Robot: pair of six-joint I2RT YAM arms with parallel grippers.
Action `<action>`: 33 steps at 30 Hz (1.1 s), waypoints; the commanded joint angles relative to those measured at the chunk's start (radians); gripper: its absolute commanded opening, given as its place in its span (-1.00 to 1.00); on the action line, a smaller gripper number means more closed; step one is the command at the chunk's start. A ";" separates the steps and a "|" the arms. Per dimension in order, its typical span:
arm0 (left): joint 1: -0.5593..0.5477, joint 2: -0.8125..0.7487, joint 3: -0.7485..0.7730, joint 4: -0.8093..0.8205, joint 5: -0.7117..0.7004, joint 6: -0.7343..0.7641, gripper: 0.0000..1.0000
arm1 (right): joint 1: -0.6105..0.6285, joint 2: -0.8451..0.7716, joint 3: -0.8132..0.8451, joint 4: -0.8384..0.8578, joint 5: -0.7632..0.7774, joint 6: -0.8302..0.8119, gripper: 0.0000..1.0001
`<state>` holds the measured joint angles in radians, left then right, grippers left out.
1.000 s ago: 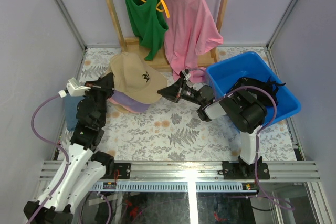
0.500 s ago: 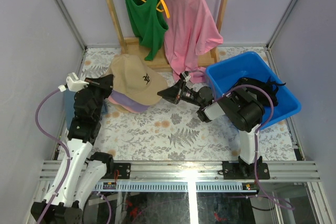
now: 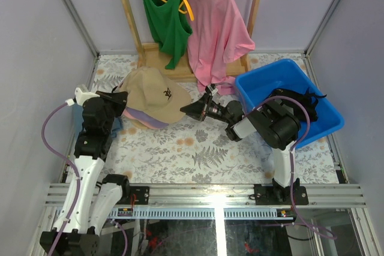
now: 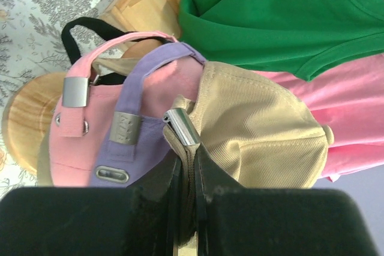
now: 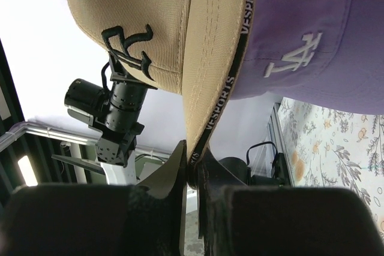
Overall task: Stack the hats
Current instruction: Stack the hat on the hat.
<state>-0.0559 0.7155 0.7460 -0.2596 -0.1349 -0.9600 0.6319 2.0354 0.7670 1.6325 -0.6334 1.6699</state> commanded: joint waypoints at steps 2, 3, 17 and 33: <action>0.055 -0.007 0.043 -0.016 -0.041 -0.012 -1.00 | -0.029 0.034 -0.024 0.075 0.032 -0.050 -0.81; 0.056 -0.005 0.041 -0.019 -0.039 -0.013 -0.99 | -0.029 0.038 -0.024 0.076 0.032 -0.051 -0.80; 0.100 0.022 0.015 -0.050 -0.065 -0.008 -1.00 | -0.018 0.106 -0.017 0.069 0.034 -0.066 -0.78; 0.142 0.059 -0.020 -0.034 -0.024 -0.008 -1.00 | -0.017 0.138 -0.015 0.047 0.045 -0.094 -0.65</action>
<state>0.0349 0.7761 0.7372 -0.3435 -0.0570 -0.9760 0.6426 2.1300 0.7746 1.6375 -0.6376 1.6276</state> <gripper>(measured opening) 0.047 0.160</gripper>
